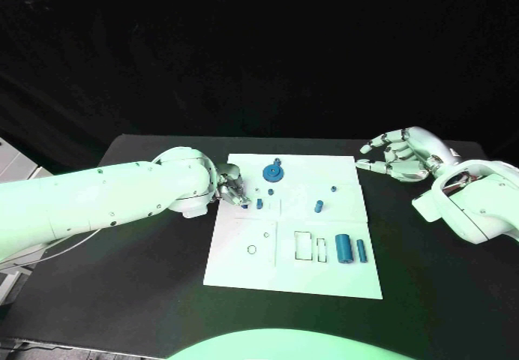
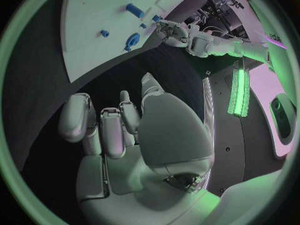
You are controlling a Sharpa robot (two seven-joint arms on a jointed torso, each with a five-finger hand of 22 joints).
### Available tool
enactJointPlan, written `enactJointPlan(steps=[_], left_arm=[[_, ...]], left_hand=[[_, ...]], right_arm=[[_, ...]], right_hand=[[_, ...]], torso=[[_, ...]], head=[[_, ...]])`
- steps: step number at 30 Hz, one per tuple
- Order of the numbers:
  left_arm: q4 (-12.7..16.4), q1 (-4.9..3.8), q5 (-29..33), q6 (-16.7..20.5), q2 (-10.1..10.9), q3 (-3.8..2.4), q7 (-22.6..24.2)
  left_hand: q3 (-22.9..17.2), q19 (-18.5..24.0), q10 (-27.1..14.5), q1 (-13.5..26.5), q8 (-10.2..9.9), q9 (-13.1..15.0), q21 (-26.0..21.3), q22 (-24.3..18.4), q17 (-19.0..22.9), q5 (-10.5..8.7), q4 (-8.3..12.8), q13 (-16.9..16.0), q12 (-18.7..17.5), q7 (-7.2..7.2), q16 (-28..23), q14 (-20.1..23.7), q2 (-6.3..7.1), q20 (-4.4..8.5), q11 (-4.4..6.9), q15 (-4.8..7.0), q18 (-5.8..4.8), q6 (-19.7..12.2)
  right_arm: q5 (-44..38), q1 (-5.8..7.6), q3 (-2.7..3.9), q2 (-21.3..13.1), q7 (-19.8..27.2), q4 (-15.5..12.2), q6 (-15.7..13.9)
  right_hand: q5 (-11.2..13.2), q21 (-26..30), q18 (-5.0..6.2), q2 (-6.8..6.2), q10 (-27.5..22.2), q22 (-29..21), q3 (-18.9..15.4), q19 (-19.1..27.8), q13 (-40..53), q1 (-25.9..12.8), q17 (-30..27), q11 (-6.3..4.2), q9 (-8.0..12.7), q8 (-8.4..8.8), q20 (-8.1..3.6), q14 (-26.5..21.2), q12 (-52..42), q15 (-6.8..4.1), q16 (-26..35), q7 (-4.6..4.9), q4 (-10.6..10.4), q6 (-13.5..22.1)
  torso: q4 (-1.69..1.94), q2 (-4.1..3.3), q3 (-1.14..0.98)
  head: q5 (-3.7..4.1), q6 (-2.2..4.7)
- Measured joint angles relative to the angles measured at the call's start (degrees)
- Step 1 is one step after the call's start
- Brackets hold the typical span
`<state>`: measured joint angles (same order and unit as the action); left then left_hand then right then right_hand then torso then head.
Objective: Assemble the parts on the task board
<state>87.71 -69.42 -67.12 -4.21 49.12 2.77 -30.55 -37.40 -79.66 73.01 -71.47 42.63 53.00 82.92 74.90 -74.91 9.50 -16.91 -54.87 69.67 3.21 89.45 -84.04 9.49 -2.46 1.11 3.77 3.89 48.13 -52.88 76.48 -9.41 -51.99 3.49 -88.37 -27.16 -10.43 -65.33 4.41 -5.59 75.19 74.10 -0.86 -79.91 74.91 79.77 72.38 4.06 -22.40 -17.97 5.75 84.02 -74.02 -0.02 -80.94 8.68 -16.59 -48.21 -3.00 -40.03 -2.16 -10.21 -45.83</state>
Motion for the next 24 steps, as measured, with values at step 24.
enactJointPlan(steps=[24], left_arm=[[-0.3,0.04,0.5,0.1,-0.3,0.04,-0.6]], left_hand=[[-3.9,-0.2,0.6,4.7,0.0,0.4,0.0,0.0,0.0,-0.19,1.7,-0.1,0.2,-0.35,0.0,0.0,0.24,0.2,0.17,0.0,0.0,0.7]], right_arm=[[-0.1,-0.1,0.0,0.0,0.0,0.1,0.0]], right_hand=[[0.0,0.2,0.0,0.0,0.0,0.0,-0.2,0.0,0.0,0.0,0.0,0.0,0.0,0.0,0.0,0.0,0.0,0.0,0.0,0.0,-0.2,0.0]], torso=[[-0.03,0.01,-0.02]], head=[[0.04,-0.05]])
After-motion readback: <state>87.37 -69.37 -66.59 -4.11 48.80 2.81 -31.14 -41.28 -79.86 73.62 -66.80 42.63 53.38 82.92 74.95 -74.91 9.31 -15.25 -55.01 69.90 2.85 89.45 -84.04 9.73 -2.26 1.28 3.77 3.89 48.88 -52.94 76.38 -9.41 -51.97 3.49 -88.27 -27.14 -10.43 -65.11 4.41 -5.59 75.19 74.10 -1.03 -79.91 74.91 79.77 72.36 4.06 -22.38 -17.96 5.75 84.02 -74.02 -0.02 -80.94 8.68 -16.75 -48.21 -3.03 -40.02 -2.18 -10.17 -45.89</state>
